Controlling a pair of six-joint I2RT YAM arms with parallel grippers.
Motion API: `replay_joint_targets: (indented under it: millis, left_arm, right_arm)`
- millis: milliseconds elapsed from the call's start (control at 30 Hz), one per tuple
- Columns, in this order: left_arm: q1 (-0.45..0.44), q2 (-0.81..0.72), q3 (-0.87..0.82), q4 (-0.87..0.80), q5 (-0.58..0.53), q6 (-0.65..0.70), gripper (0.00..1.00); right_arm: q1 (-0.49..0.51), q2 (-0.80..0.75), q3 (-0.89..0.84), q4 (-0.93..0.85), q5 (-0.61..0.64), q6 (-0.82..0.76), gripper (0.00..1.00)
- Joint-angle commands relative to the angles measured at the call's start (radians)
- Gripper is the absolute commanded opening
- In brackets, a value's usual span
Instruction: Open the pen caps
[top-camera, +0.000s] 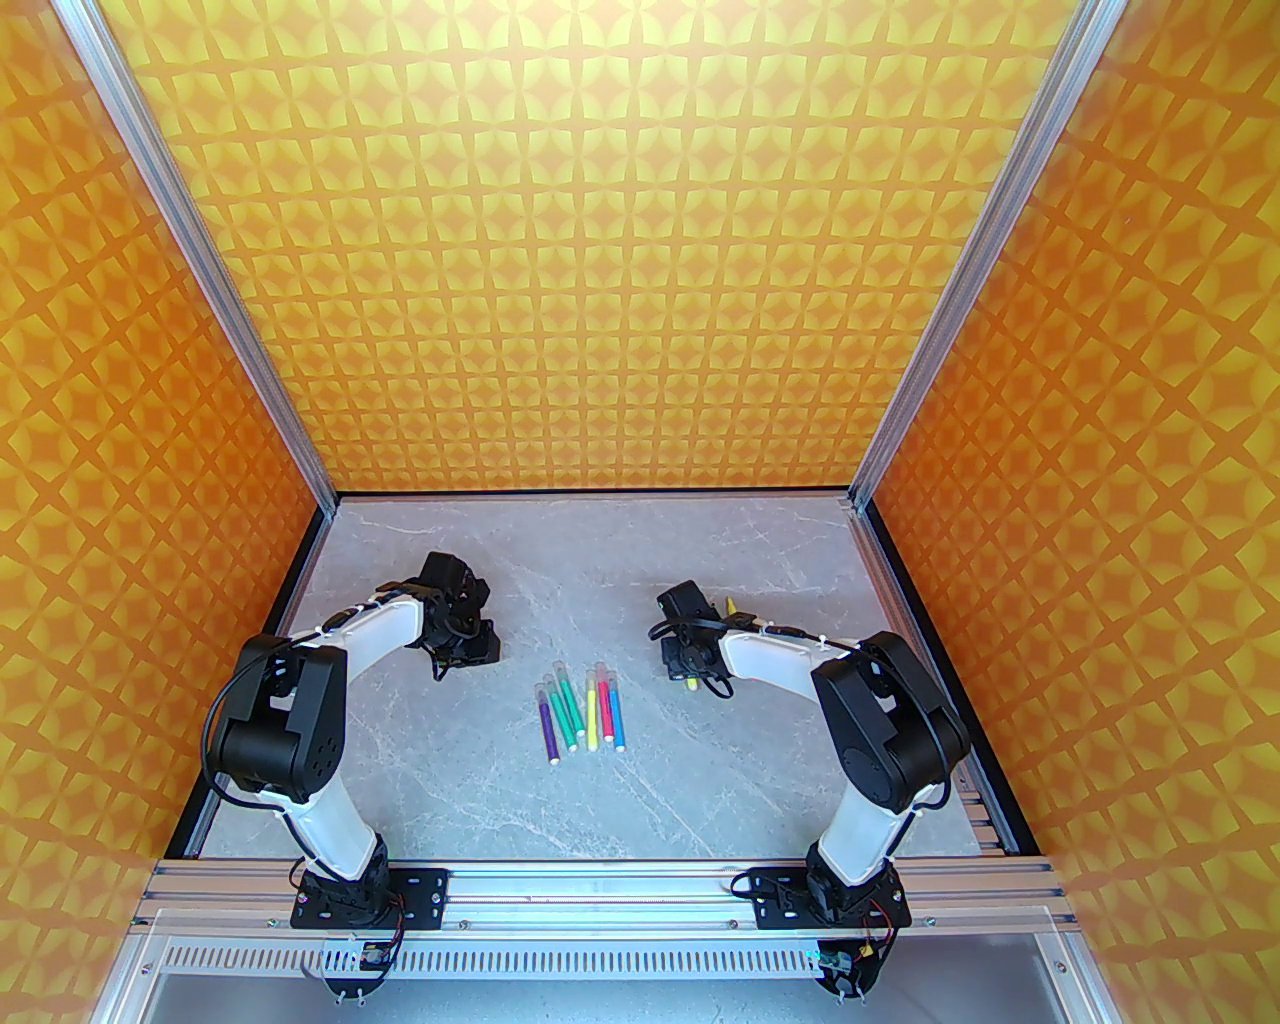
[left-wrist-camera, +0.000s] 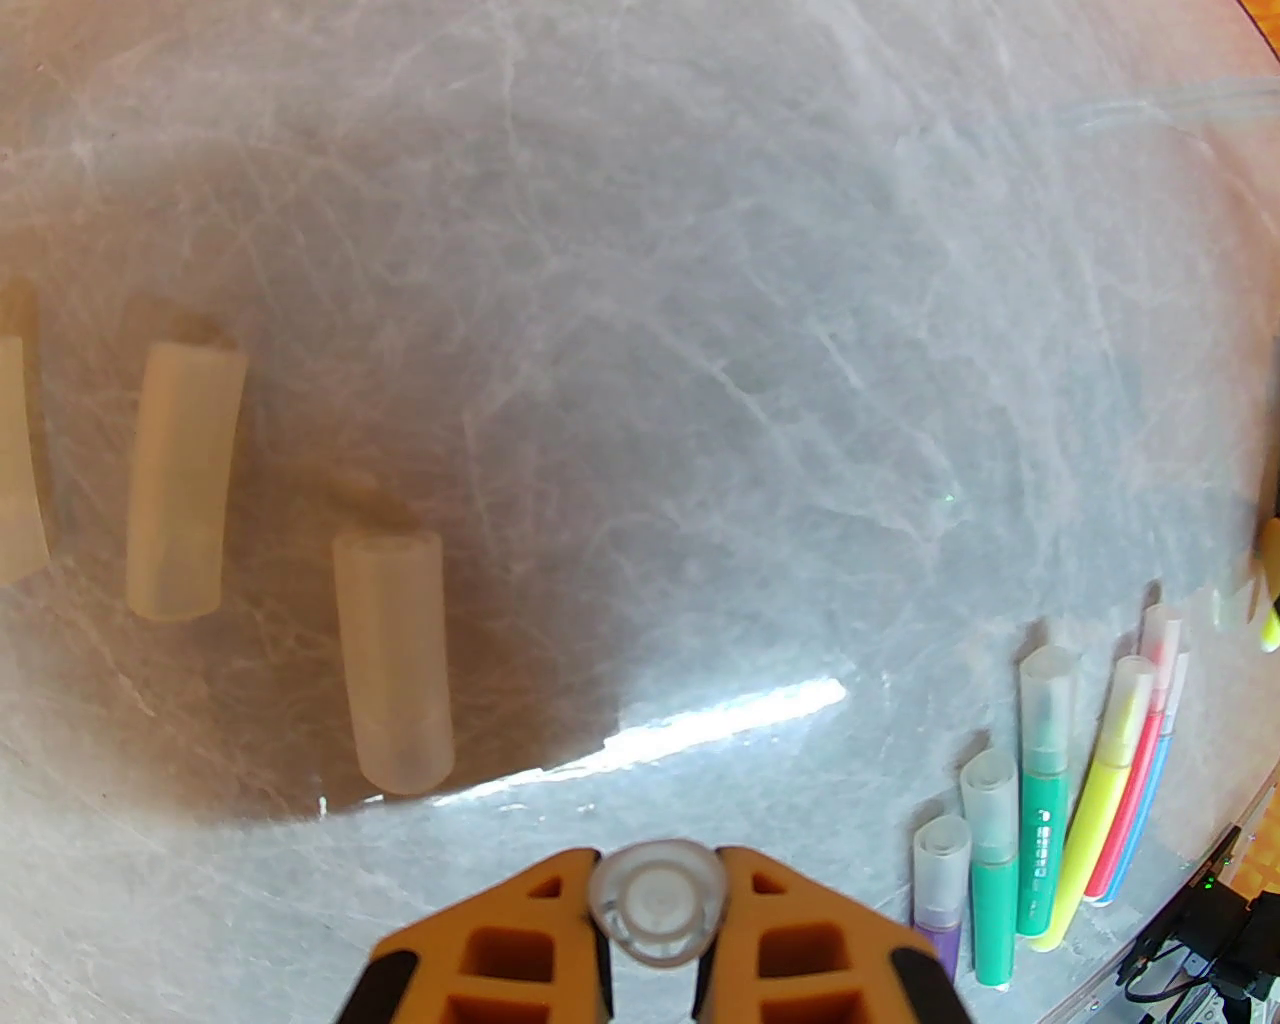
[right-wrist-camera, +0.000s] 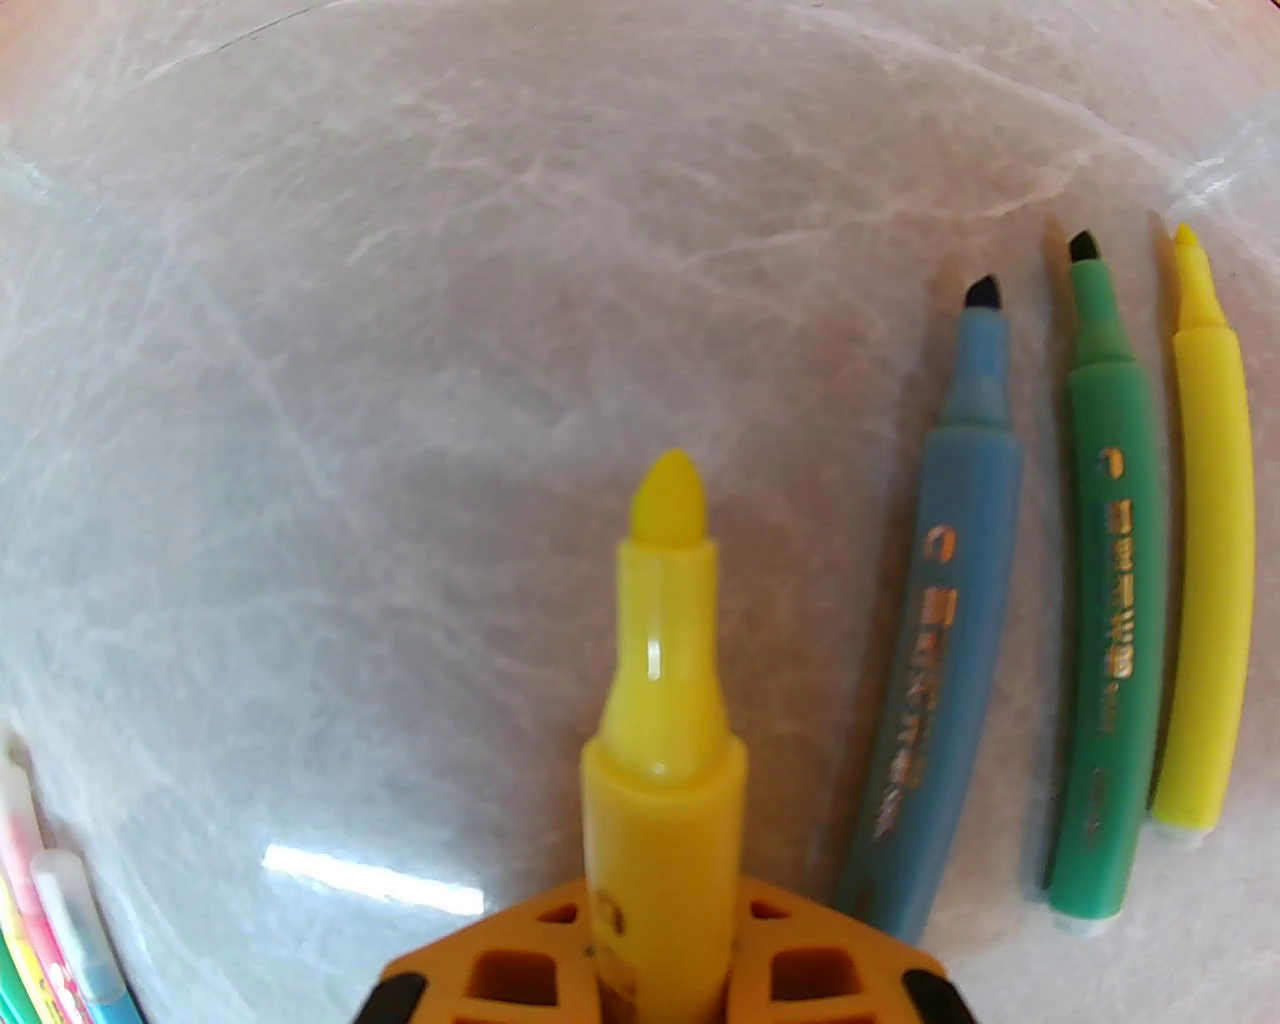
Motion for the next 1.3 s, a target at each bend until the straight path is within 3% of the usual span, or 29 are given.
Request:
replay_joint_targets:
  millis: [0, 200, 400, 700, 1033, 1267]
  left_arm:
    - [-0.01, 0.036, 0.044, -0.041, -0.041, 0.026, 0.02]
    - [-0.012, 0.063, 0.054, -0.028, -0.05, 0.034, 0.13]
    - [-0.013, 0.046, 0.053, -0.022, -0.05, 0.031, 0.34]
    - [-0.015, -0.102, 0.0, 0.018, -0.045, 0.021, 0.57]
    - [-0.015, -0.375, -0.201, 0.223, -0.024, 0.008, 0.79]
    - [-0.013, -0.479, -0.296, 0.297, -0.024, 0.009, 0.82]
  right_arm:
    - [-0.003, 0.026, 0.034, -0.025, 0.031, 0.01, 0.07]
    - [-0.004, 0.046, 0.064, -0.053, 0.014, 0.005, 0.12]
    - [-0.003, -0.008, 0.053, -0.077, 0.008, -0.01, 0.29]
    - [0.048, -0.103, 0.079, -0.198, 0.014, -0.041, 0.42]
    - [0.219, -0.144, 0.081, -0.256, -0.104, 0.044, 0.43]
    - [0.286, -0.111, 0.075, -0.253, -0.196, 0.072, 0.43]
